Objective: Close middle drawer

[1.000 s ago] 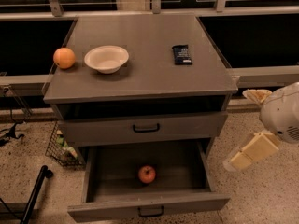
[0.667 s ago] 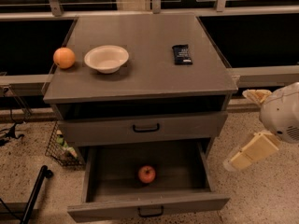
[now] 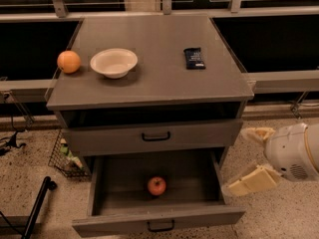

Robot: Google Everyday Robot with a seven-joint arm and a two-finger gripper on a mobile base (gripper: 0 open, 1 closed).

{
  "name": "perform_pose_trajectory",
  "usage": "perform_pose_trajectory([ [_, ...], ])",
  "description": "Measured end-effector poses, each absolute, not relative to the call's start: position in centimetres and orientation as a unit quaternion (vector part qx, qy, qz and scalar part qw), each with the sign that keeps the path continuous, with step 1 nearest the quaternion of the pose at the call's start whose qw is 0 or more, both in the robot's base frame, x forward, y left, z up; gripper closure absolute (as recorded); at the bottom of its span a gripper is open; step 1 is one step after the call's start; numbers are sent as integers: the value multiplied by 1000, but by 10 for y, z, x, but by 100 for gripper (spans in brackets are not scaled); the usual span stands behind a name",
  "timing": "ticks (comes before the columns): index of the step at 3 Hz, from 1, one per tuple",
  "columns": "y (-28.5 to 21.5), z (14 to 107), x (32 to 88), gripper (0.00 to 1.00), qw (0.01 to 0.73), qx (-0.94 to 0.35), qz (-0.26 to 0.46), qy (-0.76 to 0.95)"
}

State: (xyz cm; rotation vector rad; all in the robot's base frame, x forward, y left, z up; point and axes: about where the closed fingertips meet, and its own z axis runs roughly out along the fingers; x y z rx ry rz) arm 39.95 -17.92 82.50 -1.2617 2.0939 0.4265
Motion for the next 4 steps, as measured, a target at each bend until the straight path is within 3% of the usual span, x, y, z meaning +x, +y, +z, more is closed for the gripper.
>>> perform_pose_trajectory([
  [1,-165,783,386,42,337,-453,206,799],
  [2,-132,728,369,73,338,-463,208,793],
  [3,-103,674,350,96,306,-505,180,787],
  [4,-103,662,347,100,303,-507,167,789],
])
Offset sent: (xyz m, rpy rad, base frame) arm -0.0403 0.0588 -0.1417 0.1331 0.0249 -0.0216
